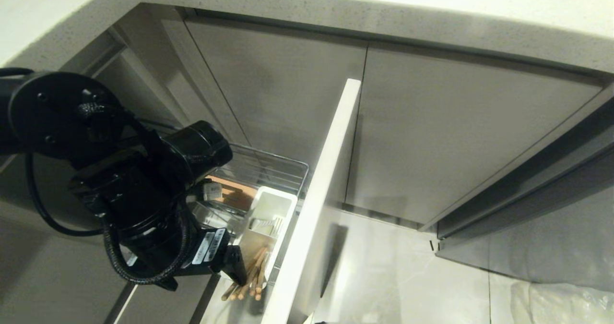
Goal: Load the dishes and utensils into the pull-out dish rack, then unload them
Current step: Take the chopsticks out of the cupboard
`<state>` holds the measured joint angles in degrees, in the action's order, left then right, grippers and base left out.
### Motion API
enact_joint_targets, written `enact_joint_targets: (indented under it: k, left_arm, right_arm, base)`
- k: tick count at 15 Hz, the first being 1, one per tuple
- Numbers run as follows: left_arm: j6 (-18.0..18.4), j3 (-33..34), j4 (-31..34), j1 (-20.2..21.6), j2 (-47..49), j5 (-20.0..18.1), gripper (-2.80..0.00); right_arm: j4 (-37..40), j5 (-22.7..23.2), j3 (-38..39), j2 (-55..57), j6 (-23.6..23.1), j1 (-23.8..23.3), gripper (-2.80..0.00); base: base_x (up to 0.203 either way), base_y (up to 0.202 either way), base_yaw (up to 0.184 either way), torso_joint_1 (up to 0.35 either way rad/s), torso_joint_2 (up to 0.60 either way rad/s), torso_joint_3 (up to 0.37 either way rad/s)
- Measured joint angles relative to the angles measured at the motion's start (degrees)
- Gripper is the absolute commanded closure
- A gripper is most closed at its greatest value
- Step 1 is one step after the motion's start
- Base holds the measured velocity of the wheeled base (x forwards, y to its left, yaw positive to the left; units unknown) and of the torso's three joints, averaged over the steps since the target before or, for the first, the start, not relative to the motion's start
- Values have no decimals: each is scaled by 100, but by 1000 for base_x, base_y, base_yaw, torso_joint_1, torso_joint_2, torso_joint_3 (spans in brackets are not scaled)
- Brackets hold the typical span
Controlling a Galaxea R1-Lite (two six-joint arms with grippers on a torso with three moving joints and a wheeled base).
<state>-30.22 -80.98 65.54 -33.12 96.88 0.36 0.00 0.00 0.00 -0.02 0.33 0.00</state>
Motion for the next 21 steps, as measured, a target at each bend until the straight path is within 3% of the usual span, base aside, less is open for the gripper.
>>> enact_joint_targets:
  k: [9, 13, 16, 21]
  left_arm:
    - [42, 61, 3, 117, 181, 209, -280]
    - [353, 91, 159, 247, 221, 340, -280]
    - [720, 135, 251, 261, 238, 132, -280]
    - [826, 79, 243, 265, 512, 80, -280]
  right_arm:
    - [0, 0, 0, 0, 0, 0, 0]
    - [0, 0, 0, -2, 0, 0, 0]
    - [0, 0, 0, 0, 2, 0, 0]
    - [0, 0, 0, 0, 2, 0, 0]
  base:
    - [0, 0, 0, 0, 0, 0]
    - [0, 0, 0, 0, 0, 0]
    - [0, 0, 0, 0, 0, 0]
    - [0, 0, 0, 0, 0, 0]
